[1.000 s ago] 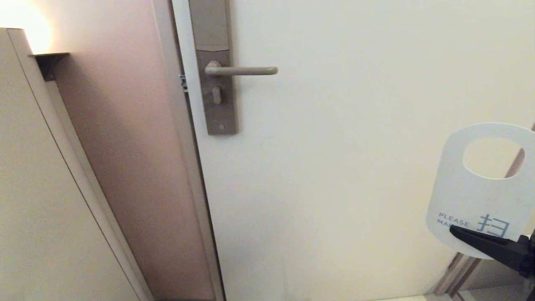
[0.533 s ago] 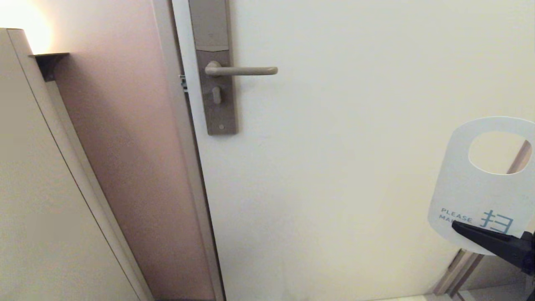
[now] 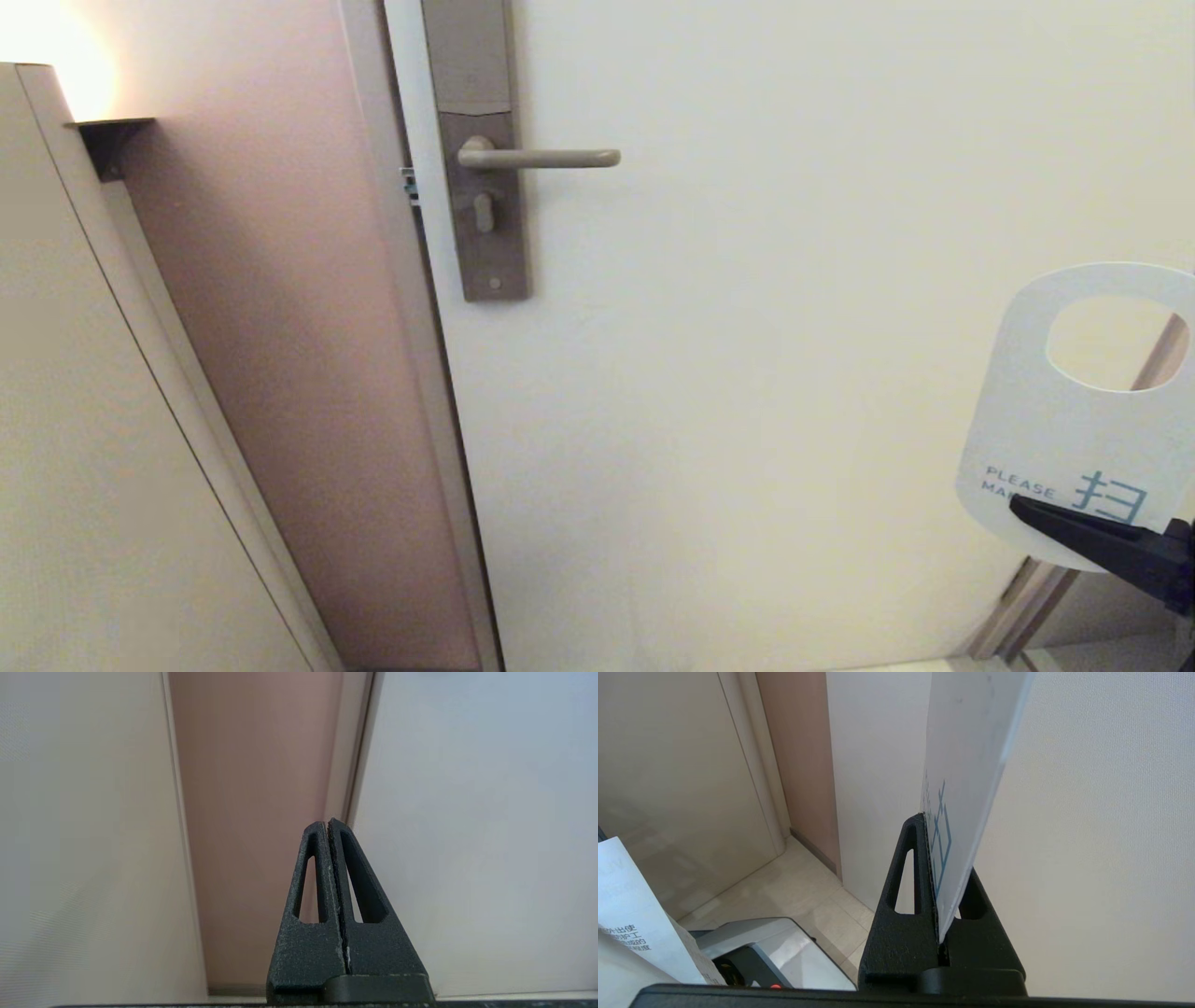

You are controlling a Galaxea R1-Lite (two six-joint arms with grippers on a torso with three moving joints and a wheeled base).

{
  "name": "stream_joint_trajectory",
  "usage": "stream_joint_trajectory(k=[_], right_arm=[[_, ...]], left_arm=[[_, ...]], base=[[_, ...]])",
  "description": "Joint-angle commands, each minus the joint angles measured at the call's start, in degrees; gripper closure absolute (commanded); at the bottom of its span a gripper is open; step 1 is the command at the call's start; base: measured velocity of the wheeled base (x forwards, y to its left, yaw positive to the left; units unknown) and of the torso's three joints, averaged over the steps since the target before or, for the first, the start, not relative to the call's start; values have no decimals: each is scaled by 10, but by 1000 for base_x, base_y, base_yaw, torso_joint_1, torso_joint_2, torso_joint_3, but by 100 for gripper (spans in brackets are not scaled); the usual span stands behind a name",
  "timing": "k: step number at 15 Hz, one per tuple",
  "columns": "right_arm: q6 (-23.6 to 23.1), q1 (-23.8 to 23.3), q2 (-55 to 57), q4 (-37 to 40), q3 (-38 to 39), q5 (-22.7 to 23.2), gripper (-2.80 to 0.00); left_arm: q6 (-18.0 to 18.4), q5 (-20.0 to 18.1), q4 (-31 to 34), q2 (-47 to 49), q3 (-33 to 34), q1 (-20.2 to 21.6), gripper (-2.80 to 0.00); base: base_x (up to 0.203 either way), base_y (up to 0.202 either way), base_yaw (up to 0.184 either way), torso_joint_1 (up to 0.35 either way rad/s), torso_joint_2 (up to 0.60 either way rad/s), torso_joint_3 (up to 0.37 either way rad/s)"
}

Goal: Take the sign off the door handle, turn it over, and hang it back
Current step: Hang the sign back with the other side facing out

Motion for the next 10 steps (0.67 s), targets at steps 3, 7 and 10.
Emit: stream_joint_trajectory(k=[3, 7, 10], right_arm=[[-1, 0, 1, -2, -1, 2, 0], [-1, 0, 1, -2, 0, 2, 0], [-1, 0, 1, -2, 2, 2, 0]], left_arm=[[-3, -3, -5, 1, 3, 0, 0], [1, -6, -28, 1, 12, 0, 0], [34, 3, -59, 1, 16, 0, 0]], base=[[0, 0, 0, 0, 0, 0], [0, 0, 0, 0, 0, 0], [0, 0, 0, 0, 0, 0]])
